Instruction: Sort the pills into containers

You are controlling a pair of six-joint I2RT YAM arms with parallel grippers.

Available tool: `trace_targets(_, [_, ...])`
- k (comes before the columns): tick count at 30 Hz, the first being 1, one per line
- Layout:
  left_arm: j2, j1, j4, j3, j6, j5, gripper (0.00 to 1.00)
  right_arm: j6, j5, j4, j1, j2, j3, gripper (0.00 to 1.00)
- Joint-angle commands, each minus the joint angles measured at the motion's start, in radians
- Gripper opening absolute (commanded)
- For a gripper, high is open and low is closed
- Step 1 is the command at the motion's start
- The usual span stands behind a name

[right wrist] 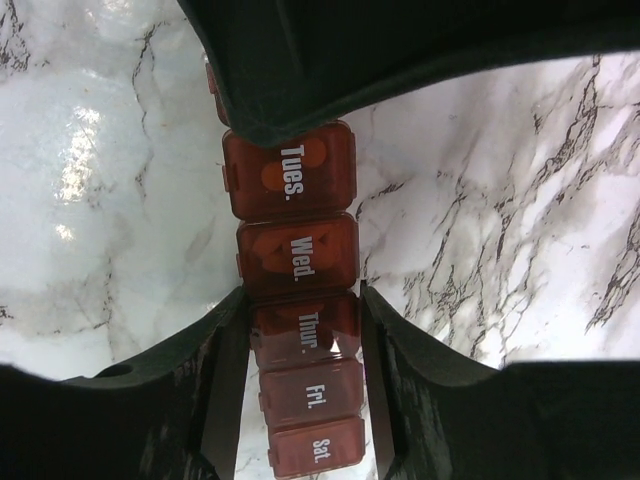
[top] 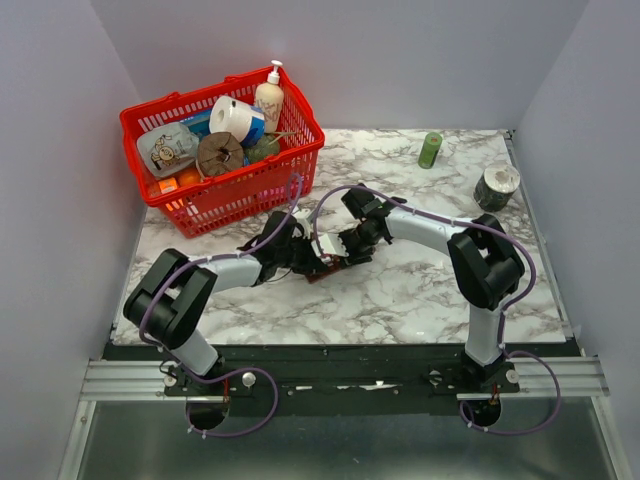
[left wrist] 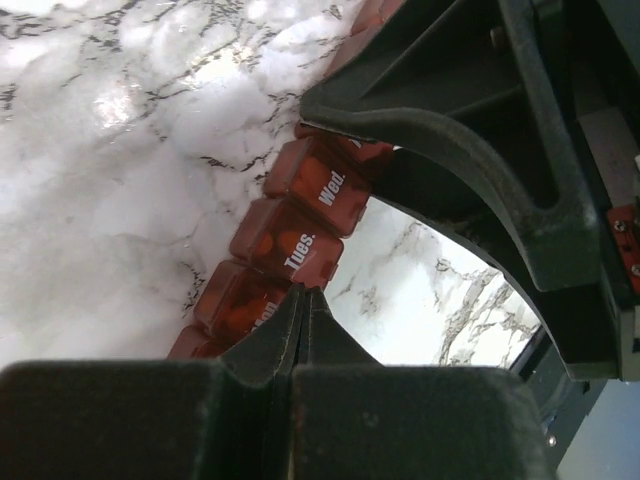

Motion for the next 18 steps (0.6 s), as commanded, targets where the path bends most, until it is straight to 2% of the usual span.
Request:
trace_targets(1, [-0.039, -0.001, -0.105, 0.001, 0.031, -0.087, 0.03, 0.023, 0.032, 0.015, 0.009, 0.027, 0.001, 0.64])
trace_targets(5, [-0.117, 0.003, -0.116, 0.014, 0.019, -0.087, 0.09, 0.034, 0.011, 0.014, 0.009, 0.005, -0.012, 0.77])
trace_targets(12, [-0.235, 0.037, -0.136, 0.008, -0.002, -0.074, 0.16, 0.063, -0.007, -0.006, 0.003, -0.033, 0.017, 0.80])
trace_targets(15, [-0.306, 0.059, -0.162, -0.011, 0.002, -0.117, 0.20, 0.081, -0.029, -0.041, -0.004, -0.068, 0.039, 0.80])
trace_targets(18, [-0.411, 0.091, -0.196, -0.052, 0.019, -0.212, 0.33, 0.101, -0.075, -0.090, -0.004, -0.110, 0.067, 0.80])
